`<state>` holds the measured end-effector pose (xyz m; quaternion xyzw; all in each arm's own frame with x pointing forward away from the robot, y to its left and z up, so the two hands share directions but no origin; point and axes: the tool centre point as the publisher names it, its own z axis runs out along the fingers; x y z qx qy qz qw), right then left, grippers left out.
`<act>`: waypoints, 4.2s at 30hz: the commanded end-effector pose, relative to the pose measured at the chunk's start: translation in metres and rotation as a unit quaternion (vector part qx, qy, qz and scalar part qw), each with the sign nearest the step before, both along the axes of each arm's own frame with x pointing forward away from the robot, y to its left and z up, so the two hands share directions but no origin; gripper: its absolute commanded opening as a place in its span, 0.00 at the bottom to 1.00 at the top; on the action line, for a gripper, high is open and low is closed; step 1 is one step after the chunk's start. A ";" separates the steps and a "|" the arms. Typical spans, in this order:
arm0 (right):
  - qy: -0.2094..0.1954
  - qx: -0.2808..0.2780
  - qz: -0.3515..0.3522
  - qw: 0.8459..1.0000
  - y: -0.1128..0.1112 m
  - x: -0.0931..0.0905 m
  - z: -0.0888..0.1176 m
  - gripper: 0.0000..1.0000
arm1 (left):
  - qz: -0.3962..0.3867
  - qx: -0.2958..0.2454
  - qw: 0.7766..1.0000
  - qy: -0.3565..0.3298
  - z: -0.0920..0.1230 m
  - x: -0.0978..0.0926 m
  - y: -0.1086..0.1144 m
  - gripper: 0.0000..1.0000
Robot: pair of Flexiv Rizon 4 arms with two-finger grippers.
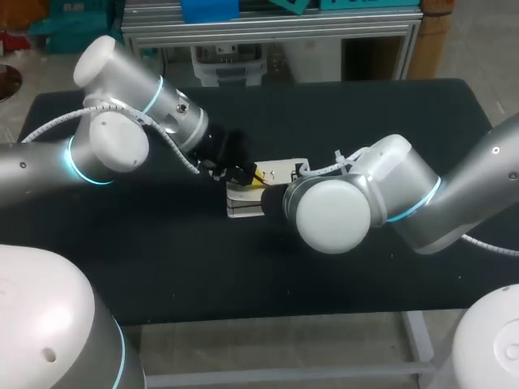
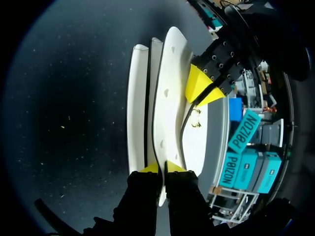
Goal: Pick up the bag, open it, inspect its contents, close it, and place it on the opposite side
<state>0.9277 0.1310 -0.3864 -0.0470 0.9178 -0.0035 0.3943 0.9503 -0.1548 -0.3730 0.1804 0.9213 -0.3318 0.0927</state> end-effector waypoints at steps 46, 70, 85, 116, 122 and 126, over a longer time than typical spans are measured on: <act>-0.008 0.004 0.003 1.000 -0.002 -0.001 -0.006 0.00 | 0.004 -0.041 0.999 0.002 0.022 0.008 0.006 0.77; -0.044 0.031 0.018 0.998 -0.003 -0.017 0.040 1.00 | 0.000 -0.104 0.992 0.068 0.065 0.001 0.027 1.00; 0.064 0.136 -0.085 0.985 -0.042 0.006 0.076 1.00 | 0.101 -0.102 0.965 0.219 0.089 0.003 0.048 1.00; 0.302 0.114 -0.279 0.904 -0.047 0.036 0.112 1.00 | 0.421 -0.008 0.850 0.317 0.098 0.021 0.060 1.00; 0.357 0.160 -0.338 0.856 -0.061 0.039 0.104 1.00 | 0.493 0.005 0.821 0.288 0.090 0.023 0.067 1.00; 0.357 0.160 -0.338 0.856 -0.061 0.039 0.104 1.00 | 0.493 0.005 0.821 0.288 0.090 0.023 0.067 1.00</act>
